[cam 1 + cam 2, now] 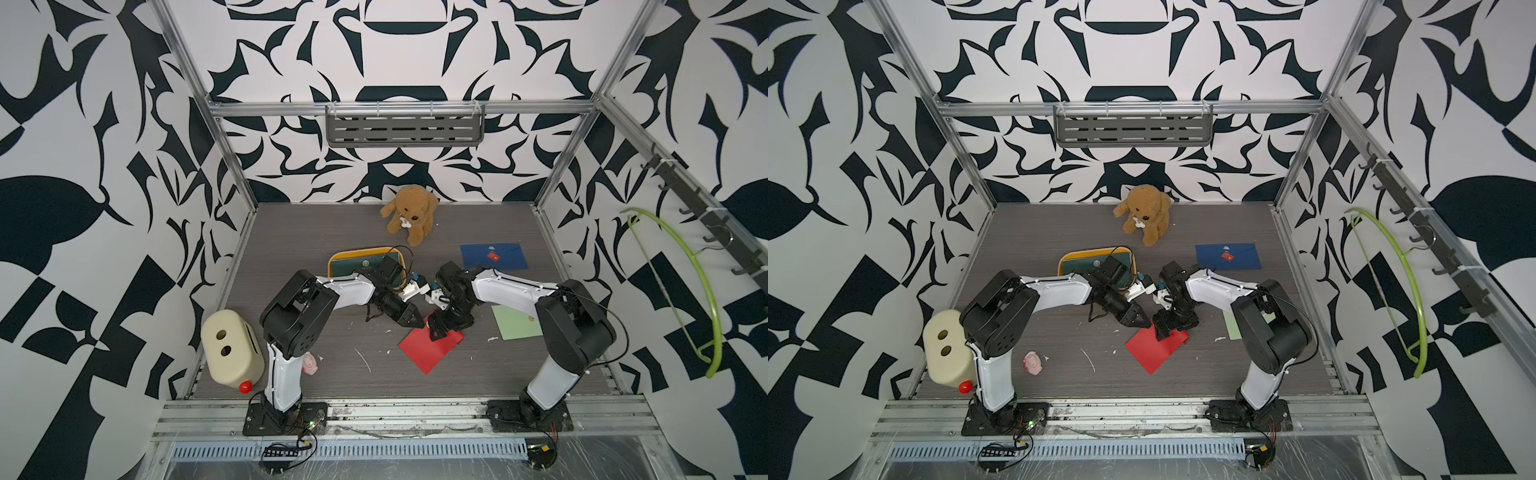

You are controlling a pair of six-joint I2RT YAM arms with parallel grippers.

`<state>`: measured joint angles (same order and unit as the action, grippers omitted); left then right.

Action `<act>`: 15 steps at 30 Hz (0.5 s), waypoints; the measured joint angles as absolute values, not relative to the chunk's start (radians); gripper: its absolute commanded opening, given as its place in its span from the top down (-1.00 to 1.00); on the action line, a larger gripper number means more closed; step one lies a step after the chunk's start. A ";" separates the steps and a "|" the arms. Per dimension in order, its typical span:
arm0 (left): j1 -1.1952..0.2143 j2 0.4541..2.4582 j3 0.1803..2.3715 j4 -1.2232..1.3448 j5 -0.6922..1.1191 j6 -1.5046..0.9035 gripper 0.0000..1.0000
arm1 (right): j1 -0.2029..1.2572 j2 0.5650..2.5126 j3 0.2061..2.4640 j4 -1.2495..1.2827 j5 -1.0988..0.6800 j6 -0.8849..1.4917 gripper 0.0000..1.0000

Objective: Put the sealed envelopes into the storage box
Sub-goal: Pick up the envelope from the center of the board.

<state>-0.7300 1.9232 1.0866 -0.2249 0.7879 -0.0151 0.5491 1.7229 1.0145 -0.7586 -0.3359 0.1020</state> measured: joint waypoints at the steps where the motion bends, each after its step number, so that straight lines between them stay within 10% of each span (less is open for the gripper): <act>1: -0.733 1.915 1.074 -0.219 0.786 -0.025 0.83 | 0.549 1.723 1.015 -0.758 -0.337 0.102 -0.58; 15: -0.746 1.759 1.034 -0.288 0.635 -0.081 1.00 | 0.437 1.654 1.070 -0.772 -0.291 0.071 -0.99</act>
